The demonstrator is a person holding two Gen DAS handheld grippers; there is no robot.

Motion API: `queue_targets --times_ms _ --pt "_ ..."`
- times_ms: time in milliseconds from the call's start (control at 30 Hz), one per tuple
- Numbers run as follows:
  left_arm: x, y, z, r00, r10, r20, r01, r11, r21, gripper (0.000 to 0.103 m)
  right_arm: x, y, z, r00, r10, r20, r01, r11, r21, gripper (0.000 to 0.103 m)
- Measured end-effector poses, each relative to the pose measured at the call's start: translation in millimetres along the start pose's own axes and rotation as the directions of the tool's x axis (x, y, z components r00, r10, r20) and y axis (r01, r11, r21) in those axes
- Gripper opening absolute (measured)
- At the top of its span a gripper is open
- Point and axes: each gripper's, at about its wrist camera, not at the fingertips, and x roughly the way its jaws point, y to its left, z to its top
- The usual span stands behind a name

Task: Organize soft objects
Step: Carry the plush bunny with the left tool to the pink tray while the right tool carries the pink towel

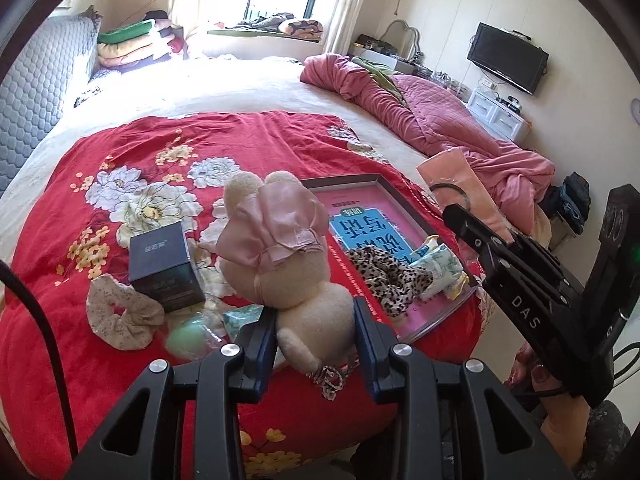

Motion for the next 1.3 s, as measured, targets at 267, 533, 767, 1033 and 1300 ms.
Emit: queue_targets --times_ms 267,533,767,1033,1300 --pt "21.6 -47.6 18.6 0.999 -0.025 -0.02 0.027 0.995 0.095 0.036 -5.8 -47.4 -2.0 0.998 -0.07 0.01 0.069 0.994 0.081 0.029" --pt "59.9 -74.2 31.2 0.996 -0.041 -0.081 0.052 0.99 0.132 0.036 1.9 -74.7 -9.2 0.995 -0.099 -0.026 0.101 0.986 0.131 0.029" --pt "95.2 -82.5 34.0 0.986 -0.071 -0.148 0.091 0.987 0.132 0.036 9.8 -83.3 -17.2 0.994 -0.095 -0.054 0.102 0.984 0.145 0.029" --pt "121.4 -83.6 30.7 0.963 -0.16 -0.218 0.183 0.979 0.093 0.036 25.6 -93.1 -28.5 0.991 -0.078 -0.112 0.096 0.982 0.163 0.029" --pt "142.1 -80.1 28.3 0.953 -0.144 -0.266 0.172 0.981 0.087 0.036 34.8 -94.7 -35.4 0.988 -0.054 -0.145 0.078 0.983 0.165 0.03"
